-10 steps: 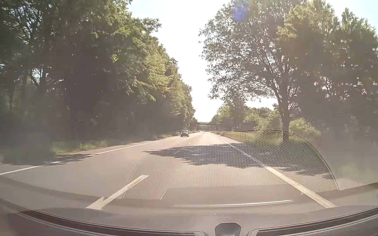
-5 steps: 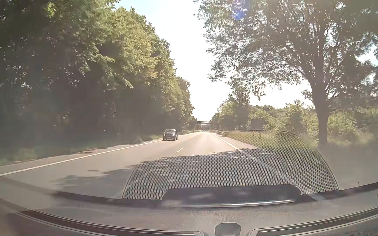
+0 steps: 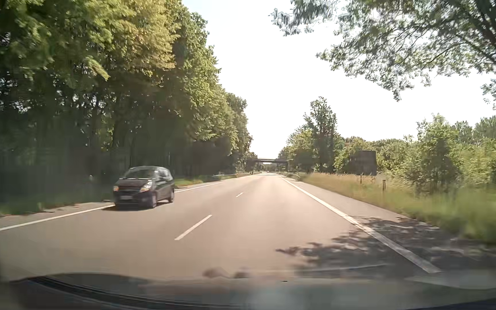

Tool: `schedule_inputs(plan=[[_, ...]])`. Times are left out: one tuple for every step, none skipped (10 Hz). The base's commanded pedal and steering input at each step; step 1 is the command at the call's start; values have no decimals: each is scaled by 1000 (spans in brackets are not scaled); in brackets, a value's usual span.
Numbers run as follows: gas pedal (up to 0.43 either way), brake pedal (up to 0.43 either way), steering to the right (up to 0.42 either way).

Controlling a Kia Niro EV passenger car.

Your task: Follow the waypoints while adhering to traffic rules and regulations

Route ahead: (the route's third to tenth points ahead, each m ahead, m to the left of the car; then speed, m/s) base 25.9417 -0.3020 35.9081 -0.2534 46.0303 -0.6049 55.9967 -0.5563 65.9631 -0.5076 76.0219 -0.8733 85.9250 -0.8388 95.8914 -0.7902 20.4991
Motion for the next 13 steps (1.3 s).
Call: schedule_inputs(plan=[[240,6,4],[240,6,4],[240,6,3],[240,6,4],[240,6,4],[240,6,4],[240,6,4],[240,6,4],[240,6,4],[240,6,4],[240,6,4],[240,6,4],[240,6,4]])
